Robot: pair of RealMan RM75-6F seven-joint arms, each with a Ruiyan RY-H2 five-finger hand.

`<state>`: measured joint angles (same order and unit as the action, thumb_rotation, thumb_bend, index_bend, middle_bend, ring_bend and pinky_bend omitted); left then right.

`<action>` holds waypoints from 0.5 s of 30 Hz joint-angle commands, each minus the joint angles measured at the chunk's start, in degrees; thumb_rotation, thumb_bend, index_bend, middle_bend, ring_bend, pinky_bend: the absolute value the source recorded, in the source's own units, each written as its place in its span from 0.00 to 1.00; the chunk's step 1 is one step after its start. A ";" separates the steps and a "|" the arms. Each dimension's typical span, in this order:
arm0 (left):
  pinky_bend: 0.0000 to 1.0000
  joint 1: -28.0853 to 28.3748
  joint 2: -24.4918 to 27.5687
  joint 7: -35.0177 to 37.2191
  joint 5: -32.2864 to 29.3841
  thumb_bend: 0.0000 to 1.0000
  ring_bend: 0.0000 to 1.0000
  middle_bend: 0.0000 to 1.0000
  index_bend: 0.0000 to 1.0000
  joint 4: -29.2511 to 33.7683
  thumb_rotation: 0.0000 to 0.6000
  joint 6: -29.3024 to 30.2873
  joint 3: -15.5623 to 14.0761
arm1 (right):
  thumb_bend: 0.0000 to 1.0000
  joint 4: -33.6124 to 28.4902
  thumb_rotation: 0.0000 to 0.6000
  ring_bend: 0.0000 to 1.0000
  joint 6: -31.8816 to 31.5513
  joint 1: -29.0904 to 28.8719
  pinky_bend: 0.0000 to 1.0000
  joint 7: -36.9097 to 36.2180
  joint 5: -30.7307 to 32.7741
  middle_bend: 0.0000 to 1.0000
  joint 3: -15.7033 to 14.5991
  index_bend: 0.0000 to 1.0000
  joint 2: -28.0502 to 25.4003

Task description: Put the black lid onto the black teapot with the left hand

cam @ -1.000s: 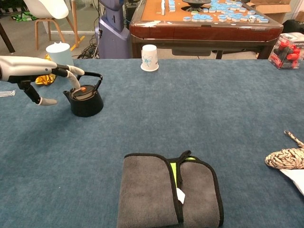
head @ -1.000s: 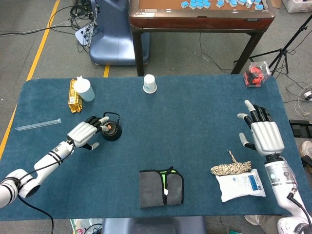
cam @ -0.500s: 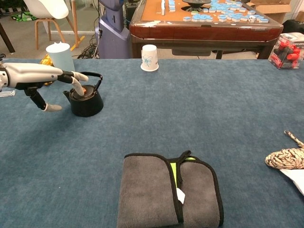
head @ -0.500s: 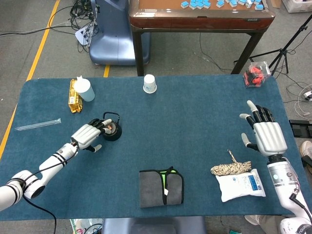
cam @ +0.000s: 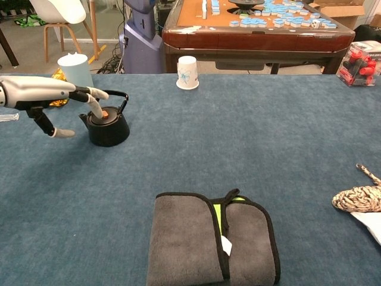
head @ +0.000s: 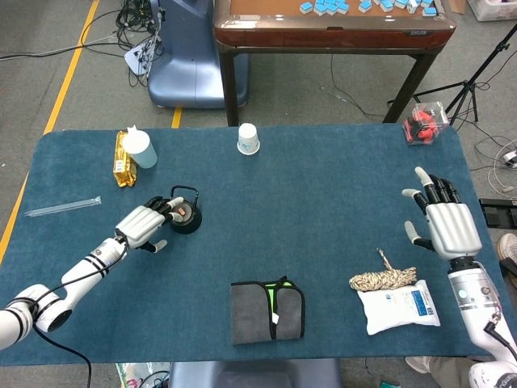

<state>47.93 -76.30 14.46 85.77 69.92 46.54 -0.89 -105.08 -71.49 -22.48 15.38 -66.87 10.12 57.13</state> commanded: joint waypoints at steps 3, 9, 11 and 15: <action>0.00 -1.00 5.23 -6.01 -1.96 0.34 0.00 0.00 0.25 7.38 1.00 0.57 0.64 | 0.42 1.35 1.00 0.01 0.76 -0.03 0.00 -1.66 -0.97 0.03 -0.07 0.25 0.35; 0.00 -3.42 9.93 -11.24 -5.34 0.34 0.00 0.00 0.25 14.31 1.00 2.46 1.20 | 0.42 1.72 1.00 0.01 0.71 0.90 0.00 -3.23 -2.36 0.03 -0.80 0.25 -0.45; 0.00 -4.93 11.97 -12.27 -6.67 0.34 0.00 0.00 0.25 16.92 1.00 3.85 1.23 | 0.42 1.40 1.00 0.01 0.14 1.77 0.00 -4.03 -3.15 0.03 -1.32 0.25 -1.07; 0.00 -8.48 16.68 -16.38 -8.13 0.34 0.00 0.00 0.25 22.57 1.00 8.46 0.88 | 0.42 0.47 1.00 0.01 -1.48 3.73 0.00 -5.03 -4.67 0.03 -2.39 0.25 -2.64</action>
<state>42.04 -62.86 1.08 79.06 88.63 51.84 0.13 -104.27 -72.48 -19.25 10.68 -71.08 8.09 54.95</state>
